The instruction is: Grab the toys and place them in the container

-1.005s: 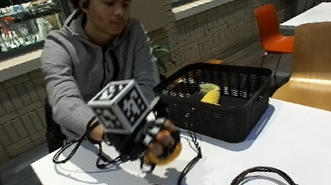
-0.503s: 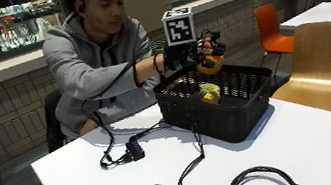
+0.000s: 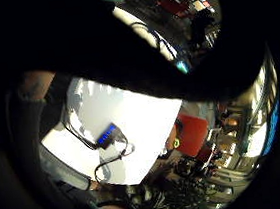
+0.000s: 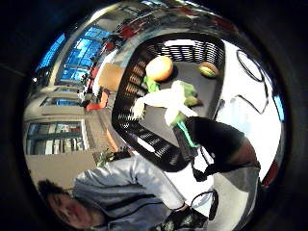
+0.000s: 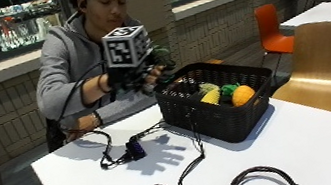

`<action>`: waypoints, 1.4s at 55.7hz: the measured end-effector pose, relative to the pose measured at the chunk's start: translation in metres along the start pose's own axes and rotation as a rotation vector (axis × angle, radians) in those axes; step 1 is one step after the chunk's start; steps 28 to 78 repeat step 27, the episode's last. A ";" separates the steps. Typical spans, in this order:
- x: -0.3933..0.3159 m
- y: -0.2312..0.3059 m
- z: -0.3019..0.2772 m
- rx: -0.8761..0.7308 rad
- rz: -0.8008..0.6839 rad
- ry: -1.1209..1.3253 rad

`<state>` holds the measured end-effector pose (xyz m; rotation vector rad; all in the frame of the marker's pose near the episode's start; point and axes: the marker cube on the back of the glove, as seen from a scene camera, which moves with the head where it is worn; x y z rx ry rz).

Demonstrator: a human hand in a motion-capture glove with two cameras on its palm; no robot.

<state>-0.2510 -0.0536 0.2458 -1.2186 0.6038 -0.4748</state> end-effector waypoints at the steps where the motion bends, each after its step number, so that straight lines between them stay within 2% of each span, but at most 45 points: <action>1: 0.006 0.012 0.002 0.002 0.012 0.005; 5: 0.032 0.061 0.010 0.004 0.093 0.027; 15: 0.105 0.189 0.027 -0.056 0.400 0.012; 20: 0.143 0.250 0.029 -0.084 0.561 -0.083; 27: 0.165 0.312 0.048 0.008 0.596 -0.217; 78: 0.165 0.312 0.048 0.008 0.596 -0.217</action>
